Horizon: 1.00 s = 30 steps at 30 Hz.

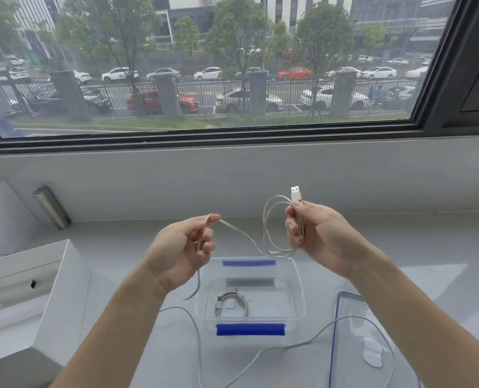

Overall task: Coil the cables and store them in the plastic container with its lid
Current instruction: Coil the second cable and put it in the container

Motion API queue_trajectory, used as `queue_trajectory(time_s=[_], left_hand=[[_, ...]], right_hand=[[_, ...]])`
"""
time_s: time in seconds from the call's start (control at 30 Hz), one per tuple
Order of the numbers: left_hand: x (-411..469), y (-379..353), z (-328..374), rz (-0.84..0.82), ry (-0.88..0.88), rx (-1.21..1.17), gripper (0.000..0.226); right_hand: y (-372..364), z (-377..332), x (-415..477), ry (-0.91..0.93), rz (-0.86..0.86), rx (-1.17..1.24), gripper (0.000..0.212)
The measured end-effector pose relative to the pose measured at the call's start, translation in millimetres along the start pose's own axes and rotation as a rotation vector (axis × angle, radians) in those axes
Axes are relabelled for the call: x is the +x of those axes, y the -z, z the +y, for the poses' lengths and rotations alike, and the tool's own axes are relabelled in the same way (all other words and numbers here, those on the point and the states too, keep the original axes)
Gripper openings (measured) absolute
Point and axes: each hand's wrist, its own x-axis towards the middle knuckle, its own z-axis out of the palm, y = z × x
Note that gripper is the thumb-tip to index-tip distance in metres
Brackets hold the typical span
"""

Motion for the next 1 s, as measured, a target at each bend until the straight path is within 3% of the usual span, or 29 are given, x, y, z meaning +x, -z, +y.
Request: queue_trajectory(time_s=[0.2,0.4,0.57,0.73,0.87,1.0], left_hand=[[-7,-51,-18,-0.039,-0.272,0.3,0.024],[-4,-79,-41,0.049,-0.582,0.544,0.037],[1,-87,-57,0.153,-0.827,0.861,0.029],[6,-88,-62,0.252,-0.895,0.903,0.025],[10,-84,-61,0.244,-0.885,0.941,0.024],[10,-83,-60,0.218,-0.861,0.945,0.017]], right_hand=[[-10,11,4,0.012,-0.013,-0.009,0.025],[-12,10,8,0.051,-0.018,0.003,0.025],[-10,9,5,0.071,-0.034,-0.017,0.031],[-11,15,5,0.073,-0.033,-0.086,0.032],[-10,16,3,0.046,-0.09,-0.138,0.028],[-12,18,6,0.045,-0.009,-0.121,0.021]])
